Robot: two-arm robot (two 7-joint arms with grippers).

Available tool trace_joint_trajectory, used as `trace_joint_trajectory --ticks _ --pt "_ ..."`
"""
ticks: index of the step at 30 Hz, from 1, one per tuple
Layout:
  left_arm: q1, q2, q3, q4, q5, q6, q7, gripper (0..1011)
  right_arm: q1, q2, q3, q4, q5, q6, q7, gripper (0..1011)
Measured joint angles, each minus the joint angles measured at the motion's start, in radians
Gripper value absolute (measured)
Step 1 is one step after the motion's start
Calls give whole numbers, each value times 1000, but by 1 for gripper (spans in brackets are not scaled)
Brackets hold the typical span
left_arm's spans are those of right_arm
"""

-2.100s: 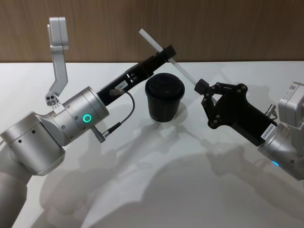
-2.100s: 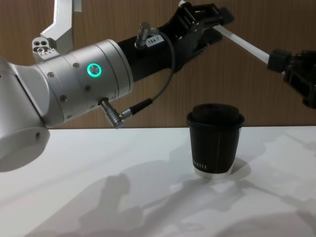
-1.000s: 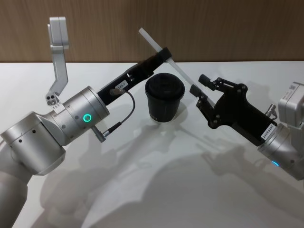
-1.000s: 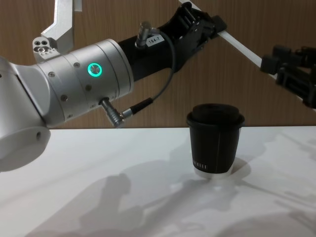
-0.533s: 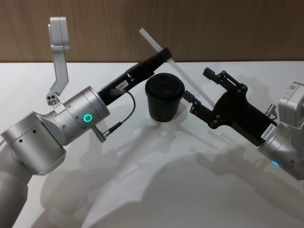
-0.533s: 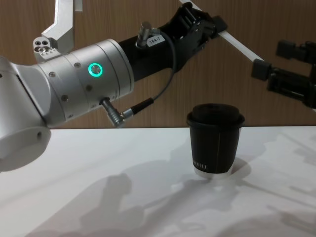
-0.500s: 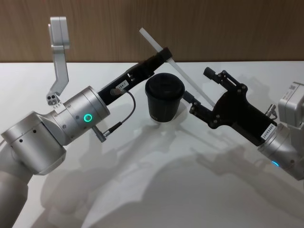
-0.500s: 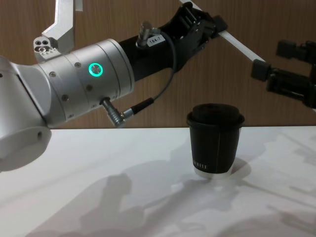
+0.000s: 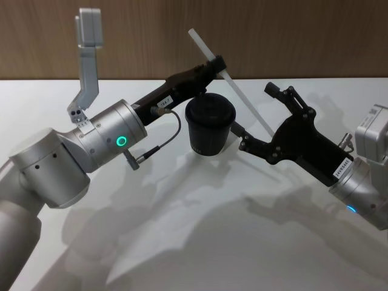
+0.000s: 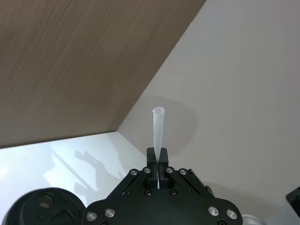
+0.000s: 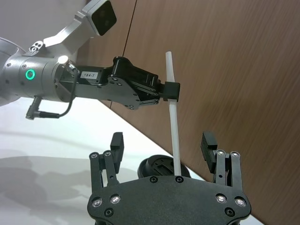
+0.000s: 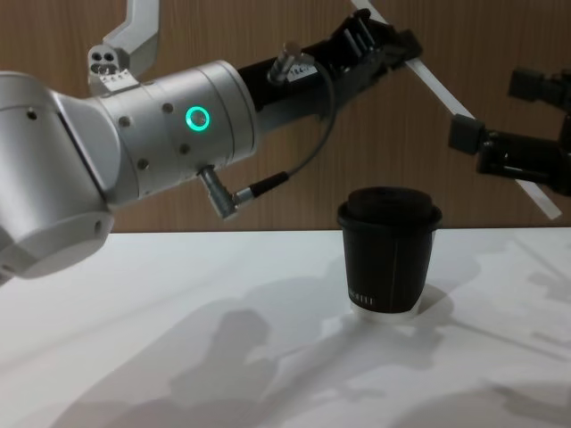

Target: Pick up the straw with one hand, pass it to the other hand, and insert it into the cup.

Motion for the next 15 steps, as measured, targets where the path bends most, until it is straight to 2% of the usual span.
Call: trace_joint_trajectory --ticks 6,15 --pt "-33 11 23 4 46 -20 7 18 0 0 0 0 0 0 0 1001" --pt "-54 29 36 -13 74 -31 21 19 0 0 0 0 0 0 0 1001"
